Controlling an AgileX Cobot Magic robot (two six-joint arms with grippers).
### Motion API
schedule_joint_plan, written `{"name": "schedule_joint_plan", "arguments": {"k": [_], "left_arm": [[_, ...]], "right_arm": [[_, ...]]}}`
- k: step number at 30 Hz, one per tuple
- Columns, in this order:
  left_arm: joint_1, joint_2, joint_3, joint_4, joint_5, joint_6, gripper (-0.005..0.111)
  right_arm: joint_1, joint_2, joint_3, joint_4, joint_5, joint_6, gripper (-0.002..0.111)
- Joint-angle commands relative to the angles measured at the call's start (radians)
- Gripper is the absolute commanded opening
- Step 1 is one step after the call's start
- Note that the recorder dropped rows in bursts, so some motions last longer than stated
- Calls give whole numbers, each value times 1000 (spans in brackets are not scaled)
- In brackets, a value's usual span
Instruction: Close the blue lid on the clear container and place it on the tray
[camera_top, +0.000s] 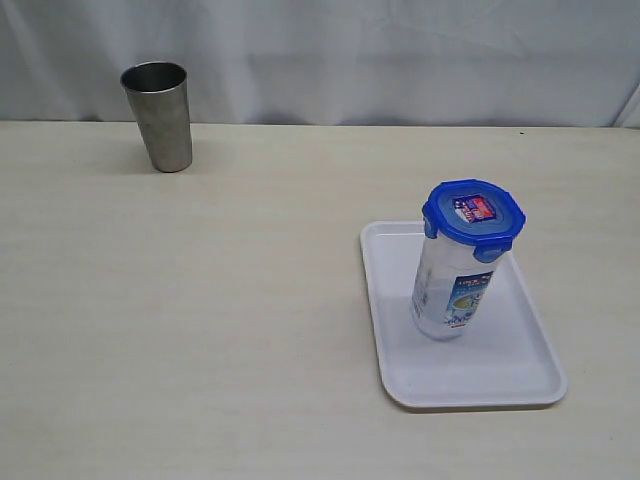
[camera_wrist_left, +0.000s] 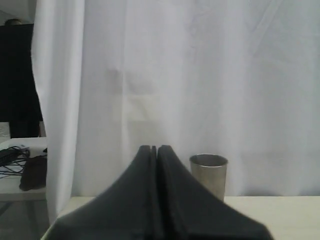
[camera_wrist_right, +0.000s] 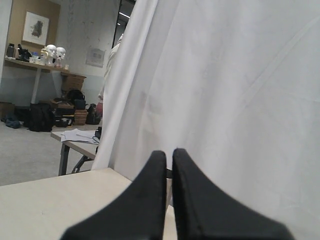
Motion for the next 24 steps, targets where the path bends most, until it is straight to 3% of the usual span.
{"name": "schedule_joint_plan", "arguments": {"k": [1, 5, 18, 24], "left_arm": [[29, -19, 49, 107, -12, -66, 0], [29, -19, 72, 340, -38, -262, 0], [29, -19, 72, 361, 378, -233, 0], [29, -19, 72, 341, 377, -250, 0]], "right_arm": [[-2, -5, 3, 0, 0, 0, 5], [-2, -5, 3, 0, -2, 0, 5], [-2, -5, 3, 0, -2, 0, 5], [-2, -5, 3, 0, -2, 0, 5]]}}
